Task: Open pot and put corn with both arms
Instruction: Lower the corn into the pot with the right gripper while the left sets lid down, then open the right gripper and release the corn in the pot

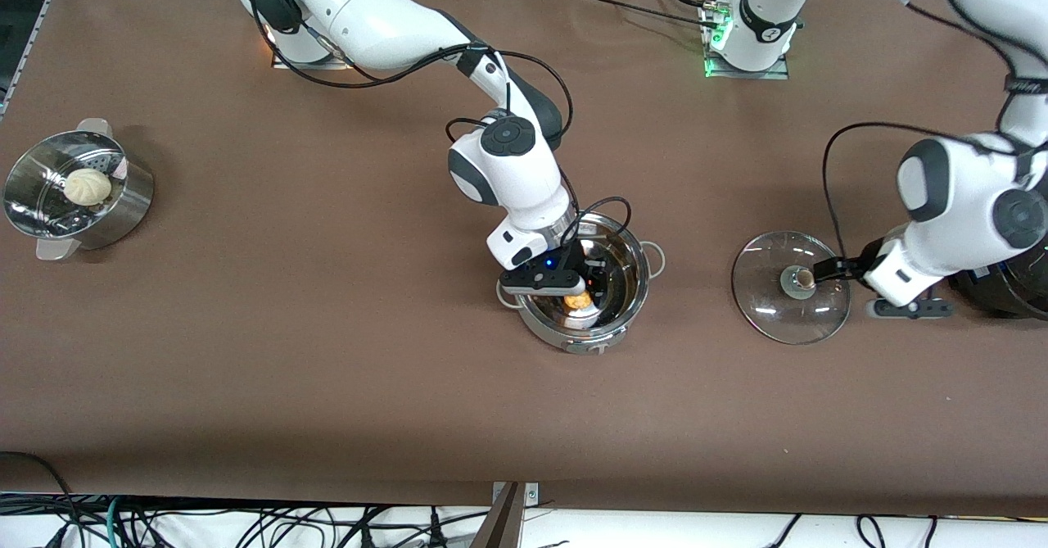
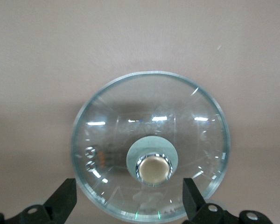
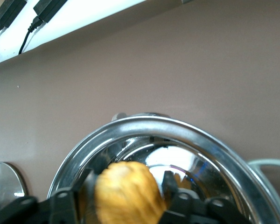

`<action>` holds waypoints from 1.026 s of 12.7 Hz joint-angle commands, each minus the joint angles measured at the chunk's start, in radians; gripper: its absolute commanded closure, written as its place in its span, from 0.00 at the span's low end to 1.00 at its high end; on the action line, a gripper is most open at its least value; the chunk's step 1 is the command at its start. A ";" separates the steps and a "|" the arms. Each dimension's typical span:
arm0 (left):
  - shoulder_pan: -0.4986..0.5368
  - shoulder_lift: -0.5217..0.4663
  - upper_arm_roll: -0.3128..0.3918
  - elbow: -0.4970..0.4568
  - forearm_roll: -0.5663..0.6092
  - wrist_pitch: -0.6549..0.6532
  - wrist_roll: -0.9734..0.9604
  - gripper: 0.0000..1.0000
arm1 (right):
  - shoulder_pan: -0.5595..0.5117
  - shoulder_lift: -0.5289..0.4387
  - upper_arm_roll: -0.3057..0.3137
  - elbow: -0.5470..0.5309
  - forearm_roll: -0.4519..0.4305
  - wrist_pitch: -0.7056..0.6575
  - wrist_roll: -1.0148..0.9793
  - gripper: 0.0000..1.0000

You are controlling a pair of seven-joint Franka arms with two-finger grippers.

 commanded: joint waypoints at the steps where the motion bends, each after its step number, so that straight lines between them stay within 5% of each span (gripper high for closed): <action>1: 0.005 -0.164 -0.007 0.025 0.000 -0.179 0.003 0.00 | 0.013 0.022 -0.016 0.042 -0.021 0.003 -0.010 0.00; 7: 0.003 -0.229 -0.008 0.423 0.015 -0.611 0.001 0.00 | -0.081 -0.159 -0.057 0.039 -0.004 -0.384 -0.381 0.00; 10: 0.003 -0.229 -0.013 0.457 0.026 -0.654 0.001 0.00 | -0.184 -0.249 -0.057 0.039 0.097 -0.552 -0.538 0.00; 13: -0.015 -0.228 -0.022 0.459 0.026 -0.656 -0.003 0.00 | -0.285 -0.288 -0.054 0.039 0.104 -0.678 -0.680 0.00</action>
